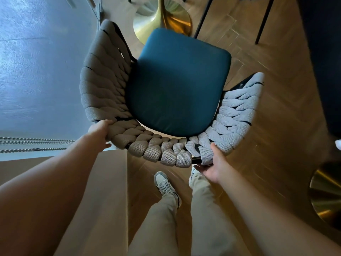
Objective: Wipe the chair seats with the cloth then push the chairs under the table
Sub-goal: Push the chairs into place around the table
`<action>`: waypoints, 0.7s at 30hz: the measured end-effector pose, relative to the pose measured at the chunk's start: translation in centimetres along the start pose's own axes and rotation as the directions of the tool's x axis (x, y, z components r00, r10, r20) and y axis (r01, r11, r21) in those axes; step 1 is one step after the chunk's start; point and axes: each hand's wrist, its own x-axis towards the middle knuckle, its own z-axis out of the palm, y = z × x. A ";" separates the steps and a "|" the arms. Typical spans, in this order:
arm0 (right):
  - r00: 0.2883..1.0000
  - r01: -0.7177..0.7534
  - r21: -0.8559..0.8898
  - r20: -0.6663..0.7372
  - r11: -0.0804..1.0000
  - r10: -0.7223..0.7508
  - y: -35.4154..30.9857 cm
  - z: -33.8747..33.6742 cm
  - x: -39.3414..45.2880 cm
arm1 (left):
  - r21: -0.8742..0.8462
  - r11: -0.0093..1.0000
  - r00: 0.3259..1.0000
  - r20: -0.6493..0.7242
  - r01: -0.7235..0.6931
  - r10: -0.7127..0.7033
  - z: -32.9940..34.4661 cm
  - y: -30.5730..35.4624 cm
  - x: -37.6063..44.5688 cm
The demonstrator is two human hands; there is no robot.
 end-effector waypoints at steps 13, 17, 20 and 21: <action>0.999 0.019 -0.103 0.042 0.994 -0.014 -12.8 -1.0 0.5 | -0.116 0.989 0.991 -0.086 0.089 -0.100 7.2 -0.2 -3.3; 0.998 0.002 -0.166 0.067 0.986 0.009 -16.6 -1.3 0.9 | -0.177 0.980 0.988 -0.103 0.092 -0.112 10.2 0.0 -4.2; 0.997 0.021 -0.191 0.078 0.981 -0.007 -18.8 -1.3 1.0 | -0.192 0.977 0.989 -0.097 0.088 -0.108 11.7 0.2 -4.6; 0.997 0.033 -0.192 0.080 0.981 -0.018 -19.3 -1.3 1.1 | -0.184 0.978 0.990 -0.089 0.093 -0.111 11.9 0.1 -4.6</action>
